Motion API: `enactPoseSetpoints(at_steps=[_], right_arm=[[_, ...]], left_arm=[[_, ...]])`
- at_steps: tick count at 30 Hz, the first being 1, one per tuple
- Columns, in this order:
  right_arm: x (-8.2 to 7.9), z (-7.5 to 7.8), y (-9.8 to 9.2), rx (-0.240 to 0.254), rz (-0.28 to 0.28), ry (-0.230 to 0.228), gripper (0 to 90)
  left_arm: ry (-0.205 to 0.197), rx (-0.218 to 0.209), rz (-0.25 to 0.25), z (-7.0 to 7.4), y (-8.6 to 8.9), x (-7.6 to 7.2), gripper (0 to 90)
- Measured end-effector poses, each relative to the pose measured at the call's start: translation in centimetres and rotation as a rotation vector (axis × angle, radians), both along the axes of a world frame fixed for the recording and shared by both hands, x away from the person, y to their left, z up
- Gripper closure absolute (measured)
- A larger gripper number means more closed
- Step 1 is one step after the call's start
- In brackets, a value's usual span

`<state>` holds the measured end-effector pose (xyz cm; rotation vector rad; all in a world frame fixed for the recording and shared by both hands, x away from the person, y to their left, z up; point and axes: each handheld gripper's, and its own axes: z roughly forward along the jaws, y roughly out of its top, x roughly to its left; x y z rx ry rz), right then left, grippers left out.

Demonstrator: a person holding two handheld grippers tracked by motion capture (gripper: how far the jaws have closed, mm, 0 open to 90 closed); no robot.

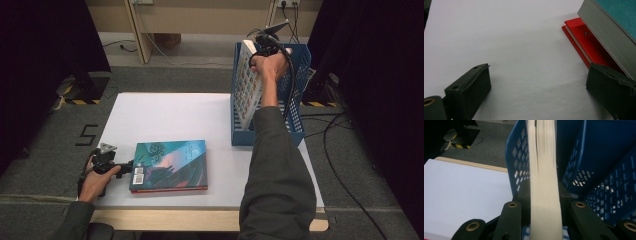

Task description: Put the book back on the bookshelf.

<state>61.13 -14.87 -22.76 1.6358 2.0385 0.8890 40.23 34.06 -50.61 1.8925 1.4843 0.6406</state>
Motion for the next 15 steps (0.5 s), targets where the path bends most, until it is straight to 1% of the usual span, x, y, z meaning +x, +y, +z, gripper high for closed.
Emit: enactPoseSetpoints(at_steps=[2,3,4,6,10,12,13,14,15], right_arm=[[0.3,-0.3,0.2,-0.002,0.003,0.005,72.8],[0.5,-0.8,0.4,0.005,0.008,0.008,72.5],[0.5,-0.8,0.4,0.005,0.008,0.008,72.5],[0.6,-1.3,0.5,0.018,0.007,0.008,72.1],[0.8,-2.4,0.5,0.028,0.010,0.026,71.0],[0.7,-2.9,0.4,0.050,0.014,0.035,69.5],[0.7,-2.9,0.3,0.062,0.013,0.021,69.2],[0.6,-2.9,0.2,0.060,0.014,0.012,67.7],[0.4,-2.9,0.1,0.084,0.017,0.001,66.8]], left_arm=[[0.000,-0.001,0.000,0.0,0.0,0.0,4.4],[0.000,-0.001,0.000,0.0,0.0,0.0,4.5],[0.000,-0.001,0.000,0.0,0.0,0.0,4.5],[-0.001,-0.001,0.000,0.0,0.0,0.0,4.4],[-0.001,-0.001,0.000,0.0,0.0,0.0,4.4],[-0.002,0.000,0.000,0.0,0.0,0.0,4.4],[-0.001,0.000,0.000,0.0,0.0,0.0,4.4],[-0.002,0.001,0.000,0.0,0.0,0.0,4.4],[-0.002,0.002,0.000,0.0,0.0,0.0,4.4]])
